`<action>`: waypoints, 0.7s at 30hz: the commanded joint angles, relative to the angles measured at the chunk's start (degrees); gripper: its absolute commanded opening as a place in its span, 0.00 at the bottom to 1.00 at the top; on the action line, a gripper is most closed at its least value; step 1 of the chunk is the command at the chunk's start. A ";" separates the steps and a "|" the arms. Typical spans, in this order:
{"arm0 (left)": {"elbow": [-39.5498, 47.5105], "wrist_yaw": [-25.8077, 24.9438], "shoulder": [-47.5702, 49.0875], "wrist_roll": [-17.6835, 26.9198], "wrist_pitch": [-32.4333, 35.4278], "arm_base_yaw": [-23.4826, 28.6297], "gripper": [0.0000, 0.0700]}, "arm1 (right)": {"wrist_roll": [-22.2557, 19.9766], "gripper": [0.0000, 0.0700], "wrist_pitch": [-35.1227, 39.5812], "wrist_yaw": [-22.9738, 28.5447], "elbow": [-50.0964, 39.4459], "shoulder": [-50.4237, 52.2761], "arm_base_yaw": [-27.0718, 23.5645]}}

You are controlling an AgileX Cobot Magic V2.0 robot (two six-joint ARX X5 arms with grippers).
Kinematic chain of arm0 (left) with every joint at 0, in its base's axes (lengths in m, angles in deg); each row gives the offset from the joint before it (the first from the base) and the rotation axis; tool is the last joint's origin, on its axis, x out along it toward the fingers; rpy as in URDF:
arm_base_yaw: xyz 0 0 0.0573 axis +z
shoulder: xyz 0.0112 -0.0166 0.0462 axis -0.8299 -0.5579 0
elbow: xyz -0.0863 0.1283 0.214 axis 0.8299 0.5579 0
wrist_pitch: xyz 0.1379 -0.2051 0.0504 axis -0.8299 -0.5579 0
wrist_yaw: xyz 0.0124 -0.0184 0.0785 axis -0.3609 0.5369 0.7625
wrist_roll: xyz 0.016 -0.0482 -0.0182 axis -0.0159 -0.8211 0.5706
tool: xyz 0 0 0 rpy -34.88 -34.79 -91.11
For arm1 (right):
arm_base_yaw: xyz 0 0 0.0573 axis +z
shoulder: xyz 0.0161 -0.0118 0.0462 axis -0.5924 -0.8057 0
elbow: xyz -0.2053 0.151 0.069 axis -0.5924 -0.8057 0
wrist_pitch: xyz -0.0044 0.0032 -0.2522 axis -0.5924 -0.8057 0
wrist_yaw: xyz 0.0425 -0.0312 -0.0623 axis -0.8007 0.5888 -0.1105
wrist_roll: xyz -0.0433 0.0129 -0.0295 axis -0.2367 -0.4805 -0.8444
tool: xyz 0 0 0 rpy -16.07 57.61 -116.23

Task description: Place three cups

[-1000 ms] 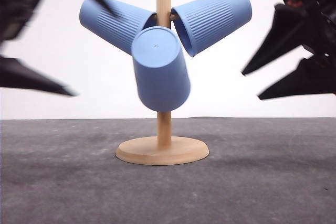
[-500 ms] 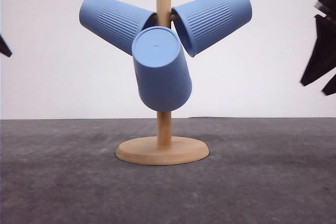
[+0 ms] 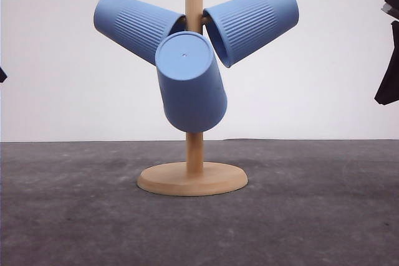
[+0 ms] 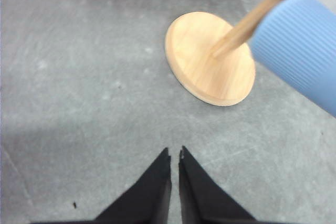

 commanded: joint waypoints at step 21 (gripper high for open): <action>19.50 11.25 20.76 3.86 22.80 -0.17 0.00 | -0.44 0.03 2.73 -0.16 0.73 -0.46 0.17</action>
